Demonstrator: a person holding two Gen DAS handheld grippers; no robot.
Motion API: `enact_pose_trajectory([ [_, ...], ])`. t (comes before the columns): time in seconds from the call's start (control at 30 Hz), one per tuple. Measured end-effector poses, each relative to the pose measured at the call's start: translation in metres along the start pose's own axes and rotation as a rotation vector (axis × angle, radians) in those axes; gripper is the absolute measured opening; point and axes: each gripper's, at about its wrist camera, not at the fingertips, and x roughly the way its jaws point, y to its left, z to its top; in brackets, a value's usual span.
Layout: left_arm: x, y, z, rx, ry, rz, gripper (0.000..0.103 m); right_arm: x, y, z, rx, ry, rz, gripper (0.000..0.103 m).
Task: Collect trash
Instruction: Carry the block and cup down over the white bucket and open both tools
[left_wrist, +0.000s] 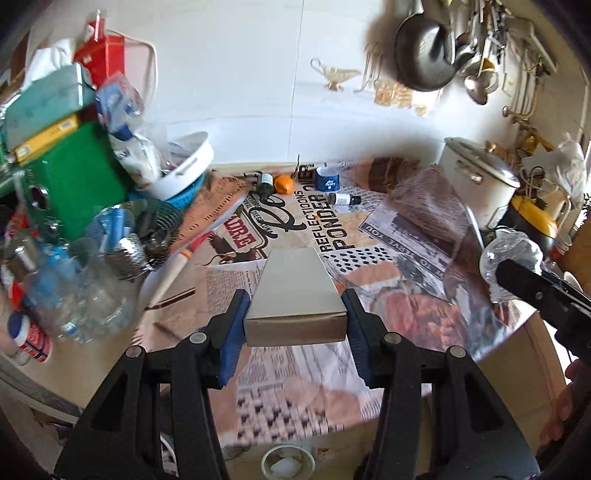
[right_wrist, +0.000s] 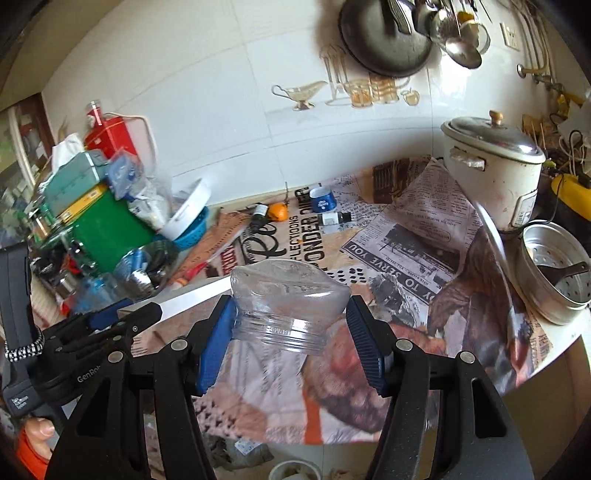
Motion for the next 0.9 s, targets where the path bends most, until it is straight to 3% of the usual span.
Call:
enact_pose_trajectory([
  [0.4,-0.065,-0.018,-0.064,-0.075,0.002,0.024,0.05,-0.05,0.002,-0.045,-0.062,0.037,0.043,0.058],
  [0.6,-0.061,-0.039,-0.121,-0.123,0.07,0.104,0.05,-0.056,-0.013,-0.082,-0.099,0.098,0.096,0.058],
  [0.9,-0.028,-0.048,-0.214,-0.229,0.221,0.125,0.05,-0.025,-0.024,-0.15,-0.129,0.246,0.153,0.058],
])
